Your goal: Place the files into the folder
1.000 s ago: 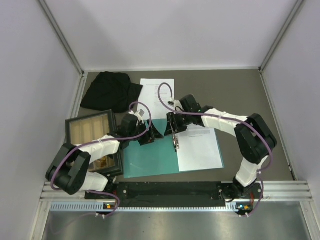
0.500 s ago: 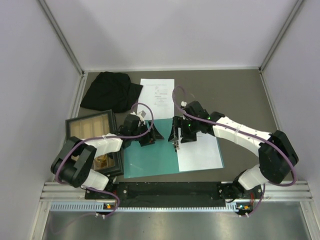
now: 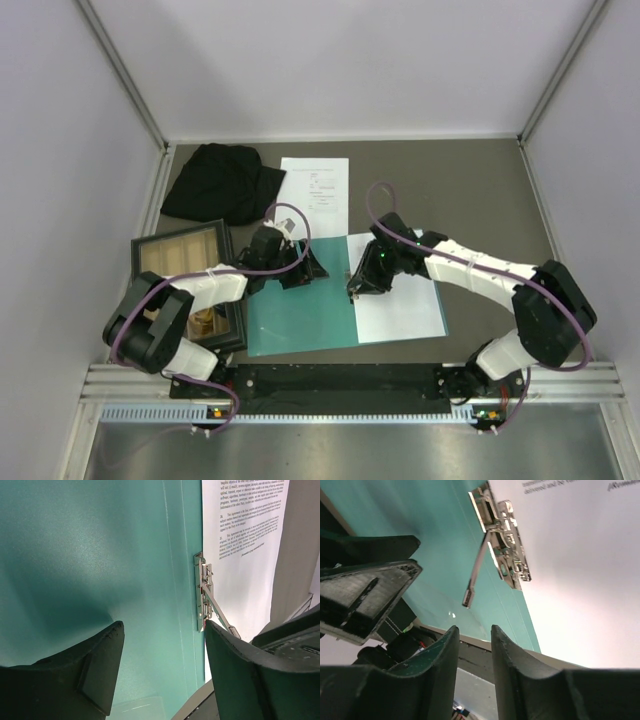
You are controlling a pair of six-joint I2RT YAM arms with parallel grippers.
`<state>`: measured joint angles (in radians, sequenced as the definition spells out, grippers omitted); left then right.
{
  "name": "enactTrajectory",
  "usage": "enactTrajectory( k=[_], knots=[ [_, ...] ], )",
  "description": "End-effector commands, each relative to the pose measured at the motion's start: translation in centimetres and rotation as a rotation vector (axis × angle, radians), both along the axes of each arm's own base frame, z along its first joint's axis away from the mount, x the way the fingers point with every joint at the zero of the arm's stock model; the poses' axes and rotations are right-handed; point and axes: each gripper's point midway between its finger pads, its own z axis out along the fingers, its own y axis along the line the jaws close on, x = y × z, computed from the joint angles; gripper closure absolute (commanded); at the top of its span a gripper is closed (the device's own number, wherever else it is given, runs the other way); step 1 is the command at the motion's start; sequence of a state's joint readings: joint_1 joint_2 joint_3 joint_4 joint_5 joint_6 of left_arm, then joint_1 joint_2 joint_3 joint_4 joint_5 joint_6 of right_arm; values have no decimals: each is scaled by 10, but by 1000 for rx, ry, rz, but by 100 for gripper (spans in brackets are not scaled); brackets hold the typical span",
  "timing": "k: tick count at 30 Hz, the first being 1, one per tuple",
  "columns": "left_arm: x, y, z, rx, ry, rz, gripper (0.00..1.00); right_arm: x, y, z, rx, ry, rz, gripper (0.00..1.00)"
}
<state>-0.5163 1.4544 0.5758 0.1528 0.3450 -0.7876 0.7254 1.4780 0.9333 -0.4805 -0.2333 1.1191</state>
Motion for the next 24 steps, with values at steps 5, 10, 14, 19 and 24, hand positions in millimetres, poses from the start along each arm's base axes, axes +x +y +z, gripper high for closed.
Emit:
enactTrajectory(
  k=[5,10,14,19,24],
  knots=[
    [10,-8,15,-7,-70,-17,31,13,8,0,52,16,-112,70],
    [9,-15,14,-15,-63,-30,31,15,11,0,68,17,-112,71],
    [8,-20,14,-16,-66,-37,32,16,14,-2,79,27,-111,72],
    [8,-22,15,-11,-70,-41,32,15,17,-3,92,38,-110,73],
    [8,-22,15,-2,-72,-43,32,16,20,-8,95,48,-113,78]
  ],
)
